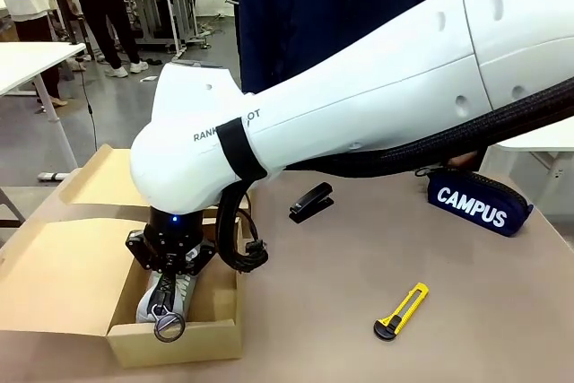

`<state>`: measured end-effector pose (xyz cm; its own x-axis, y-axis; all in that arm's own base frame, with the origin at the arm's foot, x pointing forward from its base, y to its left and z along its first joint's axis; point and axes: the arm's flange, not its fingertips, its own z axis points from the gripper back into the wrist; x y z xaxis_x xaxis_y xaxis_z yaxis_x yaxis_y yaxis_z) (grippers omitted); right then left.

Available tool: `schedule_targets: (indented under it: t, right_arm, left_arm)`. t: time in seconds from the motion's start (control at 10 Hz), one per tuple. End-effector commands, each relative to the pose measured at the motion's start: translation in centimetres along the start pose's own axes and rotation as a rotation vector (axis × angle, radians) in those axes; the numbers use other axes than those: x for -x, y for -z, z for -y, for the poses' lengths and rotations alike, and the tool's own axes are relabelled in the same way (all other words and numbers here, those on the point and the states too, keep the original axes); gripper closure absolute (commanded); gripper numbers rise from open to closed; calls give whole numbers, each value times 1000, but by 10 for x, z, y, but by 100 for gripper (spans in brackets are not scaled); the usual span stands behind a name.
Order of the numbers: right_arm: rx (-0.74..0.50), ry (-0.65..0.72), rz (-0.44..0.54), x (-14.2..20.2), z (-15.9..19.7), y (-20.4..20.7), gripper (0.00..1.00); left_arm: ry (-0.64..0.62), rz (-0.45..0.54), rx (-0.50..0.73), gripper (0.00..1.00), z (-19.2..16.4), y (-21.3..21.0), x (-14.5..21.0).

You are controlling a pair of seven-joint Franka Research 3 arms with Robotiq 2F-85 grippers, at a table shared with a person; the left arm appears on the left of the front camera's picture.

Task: Place items inside the box.
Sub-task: Pick up a Pencil pouch or Stapler and place it inside the Mailer Box closest to the robot.

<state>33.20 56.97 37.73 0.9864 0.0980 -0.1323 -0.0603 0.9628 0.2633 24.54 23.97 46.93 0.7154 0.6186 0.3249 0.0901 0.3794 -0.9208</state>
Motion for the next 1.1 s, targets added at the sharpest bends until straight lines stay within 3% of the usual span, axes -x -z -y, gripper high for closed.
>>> schedule_targets:
  t: [0.0,0.1,0.2,0.3,0.5,0.6,0.7,1.0]
  right_arm:
    - [-25,-10,-1,-2,-3,-2,90]
    - [-34,-13,-18,-2,-3,-2,47]
    - [-29,-17,-21,-2,-2,-3,31]
    - [-32,-19,-25,-1,-2,-3,0]
    - [-40,-20,-26,0,-1,-4,0]
    - [-47,-19,-25,1,1,-5,8]
    - [-54,-18,-26,2,3,-5,0]
    - [-76,-31,-30,4,3,-7,0]
  left_arm:
    - [18,14,23,0,2,1,-1]
    - [18,14,23,0,2,1,-1]
    - [18,14,23,0,2,1,-1]
    - [18,14,23,0,2,1,-1]
    - [18,14,23,0,2,1,-1]
    - [18,14,23,0,2,1,-1]
    - [18,14,23,0,2,1,-1]
    - [18,14,23,0,2,1,-1]
